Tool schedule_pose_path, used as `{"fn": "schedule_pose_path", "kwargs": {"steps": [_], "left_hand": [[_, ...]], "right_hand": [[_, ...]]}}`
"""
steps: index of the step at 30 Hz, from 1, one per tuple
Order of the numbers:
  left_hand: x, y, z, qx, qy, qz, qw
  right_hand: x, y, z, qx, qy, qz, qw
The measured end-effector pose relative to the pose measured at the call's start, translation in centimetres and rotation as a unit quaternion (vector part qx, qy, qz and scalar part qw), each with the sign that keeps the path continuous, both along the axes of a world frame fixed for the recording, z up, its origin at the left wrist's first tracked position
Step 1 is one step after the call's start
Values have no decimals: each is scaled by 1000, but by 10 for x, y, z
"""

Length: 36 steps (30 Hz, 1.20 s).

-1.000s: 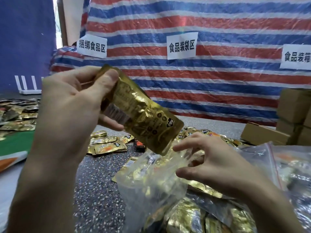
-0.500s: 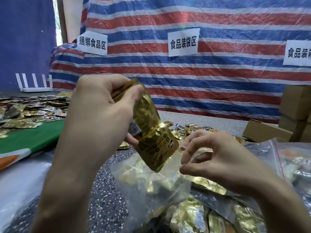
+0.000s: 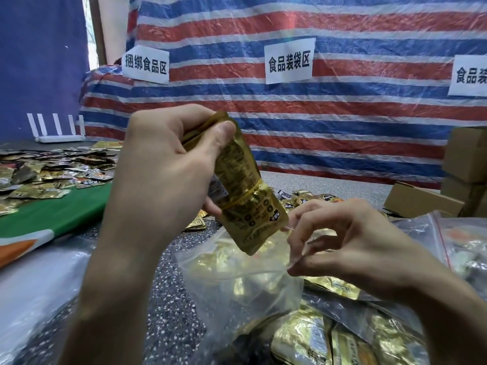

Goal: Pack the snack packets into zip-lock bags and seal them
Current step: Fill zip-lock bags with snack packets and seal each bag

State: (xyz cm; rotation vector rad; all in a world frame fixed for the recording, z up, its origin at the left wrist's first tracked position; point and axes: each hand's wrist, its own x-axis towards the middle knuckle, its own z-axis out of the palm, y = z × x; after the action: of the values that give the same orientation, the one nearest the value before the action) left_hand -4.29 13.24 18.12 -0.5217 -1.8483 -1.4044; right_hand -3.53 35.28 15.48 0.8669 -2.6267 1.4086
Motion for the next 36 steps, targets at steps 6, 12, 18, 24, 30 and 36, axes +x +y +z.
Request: {"fn": "schedule_pose_path", "kwargs": {"steps": [6,12,18,24,30,36], "left_hand": [[1,1,0,-38,-49,-40,997],[-8,3,-5,-238,-114,-58,963],[-20,-8,-8,-388,-172,-61,903],[-34,-35,-15,-463,-332,-77,819],[-47,-54,-18,-388,-330,-151,848],[-52,-59,-20,-283,-249,-206,903]], "right_hand": [[-1,-2,0,-9,46,-70,996],[-4,-2,-2,-47,50,-77,995],[-8,-3,-4,-33,60,-97,993],[-13,-2,-8,-37,54,-128,990],[-10,14,-5,-16,-27,-105,994],[-12,22,-3,-82,-14,-139,987]]}}
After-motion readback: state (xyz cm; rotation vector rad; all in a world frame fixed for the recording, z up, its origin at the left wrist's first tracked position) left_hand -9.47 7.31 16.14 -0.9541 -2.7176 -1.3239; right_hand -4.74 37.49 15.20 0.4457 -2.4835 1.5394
